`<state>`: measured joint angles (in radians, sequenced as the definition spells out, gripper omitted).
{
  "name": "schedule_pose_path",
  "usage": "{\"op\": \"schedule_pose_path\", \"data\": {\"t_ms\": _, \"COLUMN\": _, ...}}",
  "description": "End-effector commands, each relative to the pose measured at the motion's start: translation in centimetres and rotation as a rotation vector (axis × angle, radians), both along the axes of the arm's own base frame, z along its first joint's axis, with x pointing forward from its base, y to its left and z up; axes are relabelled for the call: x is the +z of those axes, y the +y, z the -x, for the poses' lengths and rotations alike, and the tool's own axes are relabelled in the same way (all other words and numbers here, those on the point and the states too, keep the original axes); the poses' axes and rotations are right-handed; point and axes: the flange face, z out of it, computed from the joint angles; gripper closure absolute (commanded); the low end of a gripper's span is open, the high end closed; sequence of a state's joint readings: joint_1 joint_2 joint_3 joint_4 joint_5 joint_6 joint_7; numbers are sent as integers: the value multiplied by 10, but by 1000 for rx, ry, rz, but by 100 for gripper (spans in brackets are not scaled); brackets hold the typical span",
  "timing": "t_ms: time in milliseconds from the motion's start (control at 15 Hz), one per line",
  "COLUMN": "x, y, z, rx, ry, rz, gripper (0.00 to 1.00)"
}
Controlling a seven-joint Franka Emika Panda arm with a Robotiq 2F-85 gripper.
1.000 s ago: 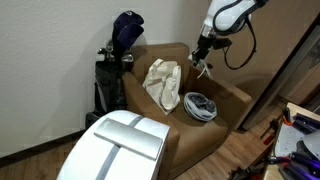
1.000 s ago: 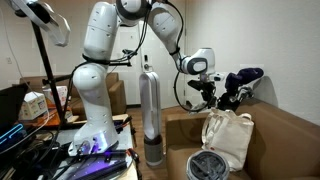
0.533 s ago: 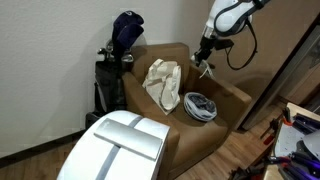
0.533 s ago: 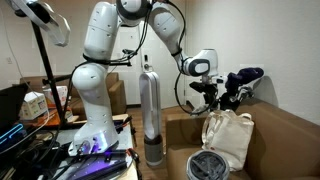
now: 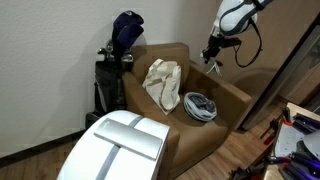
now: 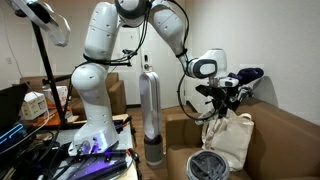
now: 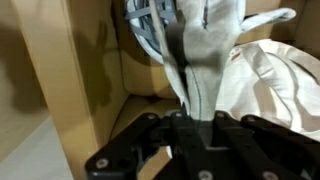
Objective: Move the white object from one arm of the couch to the other,put the remote on the left arm of the couch and then move the helmet to the corner
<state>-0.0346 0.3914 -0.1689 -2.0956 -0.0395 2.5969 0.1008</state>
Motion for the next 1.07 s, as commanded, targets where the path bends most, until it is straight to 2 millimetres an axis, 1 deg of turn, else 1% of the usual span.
{"op": "schedule_pose_path", "data": {"t_ms": 0, "x": -6, "y": -57, "z": 8, "rx": -91, "ry": 26, "rz": -8, "gripper": 93}}
{"op": "schedule_pose_path", "data": {"t_ms": 200, "x": -19, "y": -92, "z": 18, "rx": -85, "ry": 52, "rz": -2, "gripper": 93}}
{"op": "schedule_pose_path", "data": {"t_ms": 333, "x": -31, "y": -111, "z": 21, "rx": -51, "ry": 67, "rz": 9, "gripper": 94}}
{"op": "schedule_pose_path", "data": {"t_ms": 600, "x": -56, "y": -157, "z": 27, "rx": -27, "ry": 113, "rz": 40, "gripper": 94}}
{"op": "schedule_pose_path", "data": {"t_ms": 800, "x": -75, "y": -194, "z": 35, "rx": 33, "ry": 167, "rz": 70, "gripper": 94}}
{"op": "schedule_pose_path", "data": {"t_ms": 867, "x": -79, "y": -203, "z": 36, "rx": 46, "ry": 178, "rz": 86, "gripper": 94}}
{"op": "schedule_pose_path", "data": {"t_ms": 1000, "x": -80, "y": -207, "z": 35, "rx": 38, "ry": 142, "rz": 79, "gripper": 93}}
